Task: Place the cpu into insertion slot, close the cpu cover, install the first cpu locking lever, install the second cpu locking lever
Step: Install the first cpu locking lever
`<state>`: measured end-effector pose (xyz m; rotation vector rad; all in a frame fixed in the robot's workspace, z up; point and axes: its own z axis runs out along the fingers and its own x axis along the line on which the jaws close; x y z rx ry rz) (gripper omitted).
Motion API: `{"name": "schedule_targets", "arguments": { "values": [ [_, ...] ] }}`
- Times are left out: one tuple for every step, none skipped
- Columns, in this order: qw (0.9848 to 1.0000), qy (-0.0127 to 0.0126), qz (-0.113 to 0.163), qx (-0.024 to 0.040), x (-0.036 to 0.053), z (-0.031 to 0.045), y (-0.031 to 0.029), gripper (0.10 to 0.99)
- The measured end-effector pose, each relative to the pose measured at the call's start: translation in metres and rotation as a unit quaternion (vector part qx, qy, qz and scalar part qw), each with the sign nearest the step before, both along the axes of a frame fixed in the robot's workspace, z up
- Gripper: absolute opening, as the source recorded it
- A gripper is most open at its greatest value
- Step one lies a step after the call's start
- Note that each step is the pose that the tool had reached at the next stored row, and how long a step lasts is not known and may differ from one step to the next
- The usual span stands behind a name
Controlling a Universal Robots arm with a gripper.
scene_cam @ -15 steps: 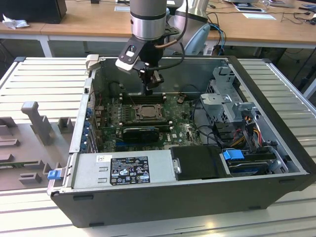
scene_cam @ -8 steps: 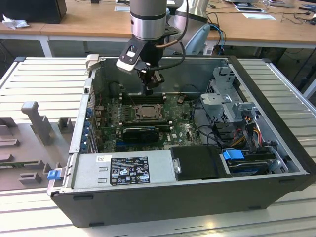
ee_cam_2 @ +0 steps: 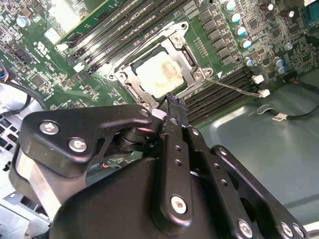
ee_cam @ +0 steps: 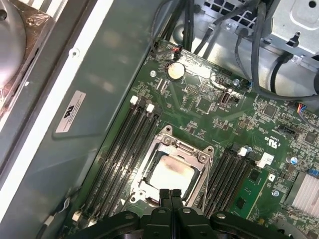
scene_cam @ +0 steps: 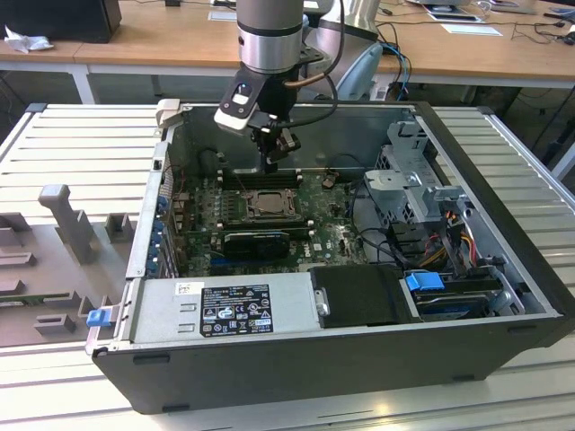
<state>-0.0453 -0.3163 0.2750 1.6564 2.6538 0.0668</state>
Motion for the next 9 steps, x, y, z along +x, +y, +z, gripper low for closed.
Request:
{"name": "schedule_targets", "arguments": {
  "values": [
    [1.0000, 0.0000, 0.002, 0.0000, 0.0000, 0.0000, 0.0000, 0.106],
    [1.0000, 0.0000, 0.004, 0.0000, 0.0000, 0.0000, 0.0000, 0.106],
    [1.0000, 0.0000, 0.007, 0.0000, 0.0000, 0.0000, 0.0000, 0.106],
    [1.0000, 0.0000, 0.009, 0.0000, 0.0000, 0.0000, 0.0000, 0.106],
    [1.0000, 0.0000, 0.010, 0.0000, 0.0000, 0.0000, 0.0000, 0.106],
    [0.9999, 0.0000, 0.012, 0.0000, 0.0000, 0.0000, 0.0000, 0.106],
    [0.9999, 0.0000, 0.014, 0.0000, 0.0000, 0.0000, 0.0000, 0.106],
    [0.9999, 0.0000, 0.017, 0.0000, 0.0000, 0.0000, 0.0000, 0.106],
    [0.9998, 0.0000, 0.019, 0.0000, 0.0000, 0.0000, 0.0000, 0.106]
  ]
}}
